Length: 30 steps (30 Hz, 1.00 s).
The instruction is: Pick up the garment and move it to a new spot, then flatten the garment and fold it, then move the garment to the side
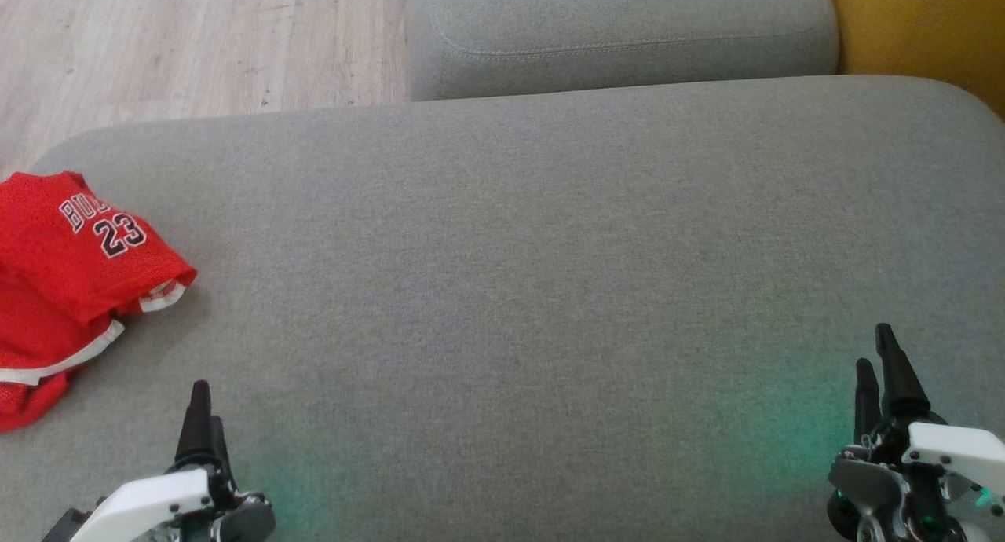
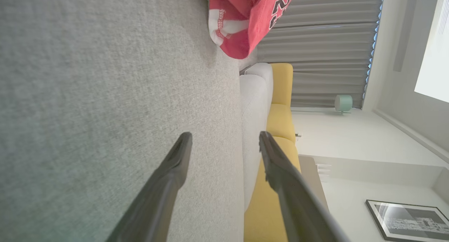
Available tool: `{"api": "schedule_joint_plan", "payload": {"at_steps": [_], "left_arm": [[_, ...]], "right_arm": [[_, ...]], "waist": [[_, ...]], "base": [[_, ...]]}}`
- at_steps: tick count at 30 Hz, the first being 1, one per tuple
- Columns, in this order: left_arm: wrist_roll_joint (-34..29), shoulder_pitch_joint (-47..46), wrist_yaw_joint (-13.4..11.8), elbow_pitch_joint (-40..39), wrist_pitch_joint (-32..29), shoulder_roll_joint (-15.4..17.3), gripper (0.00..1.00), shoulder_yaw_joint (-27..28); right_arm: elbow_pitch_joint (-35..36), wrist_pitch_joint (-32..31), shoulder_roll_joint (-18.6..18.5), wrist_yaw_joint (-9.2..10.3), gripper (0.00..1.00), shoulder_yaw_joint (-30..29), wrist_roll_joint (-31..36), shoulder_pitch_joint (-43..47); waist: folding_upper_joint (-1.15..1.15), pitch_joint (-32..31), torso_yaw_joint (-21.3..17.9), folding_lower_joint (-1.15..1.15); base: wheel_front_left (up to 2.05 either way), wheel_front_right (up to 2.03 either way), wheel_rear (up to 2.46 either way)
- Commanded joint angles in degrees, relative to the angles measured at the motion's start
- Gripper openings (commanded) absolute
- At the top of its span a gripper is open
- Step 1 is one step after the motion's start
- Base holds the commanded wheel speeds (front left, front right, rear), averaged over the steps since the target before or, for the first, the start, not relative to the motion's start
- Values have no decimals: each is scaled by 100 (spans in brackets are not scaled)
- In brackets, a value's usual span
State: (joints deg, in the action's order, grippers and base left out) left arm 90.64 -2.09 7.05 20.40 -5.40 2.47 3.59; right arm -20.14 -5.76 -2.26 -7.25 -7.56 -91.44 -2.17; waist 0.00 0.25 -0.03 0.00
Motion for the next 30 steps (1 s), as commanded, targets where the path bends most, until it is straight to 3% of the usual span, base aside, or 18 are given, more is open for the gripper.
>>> {"api": "schedule_joint_plan", "payload": {"at_steps": [1,30], "left_arm": [[-134,-295,4,-156,69,53,100,-12],[-2192,-877,14,40,546,300,100,-319]], "right_arm": [[228,70,-70,-4,100,30,85,-322],[-129,597,-482,-9,100,628,1823,-1061]], "waist": [[0,3,0,0],[0,131,-34,0]], "base": [[0,0,0],[0,0,0]]}}
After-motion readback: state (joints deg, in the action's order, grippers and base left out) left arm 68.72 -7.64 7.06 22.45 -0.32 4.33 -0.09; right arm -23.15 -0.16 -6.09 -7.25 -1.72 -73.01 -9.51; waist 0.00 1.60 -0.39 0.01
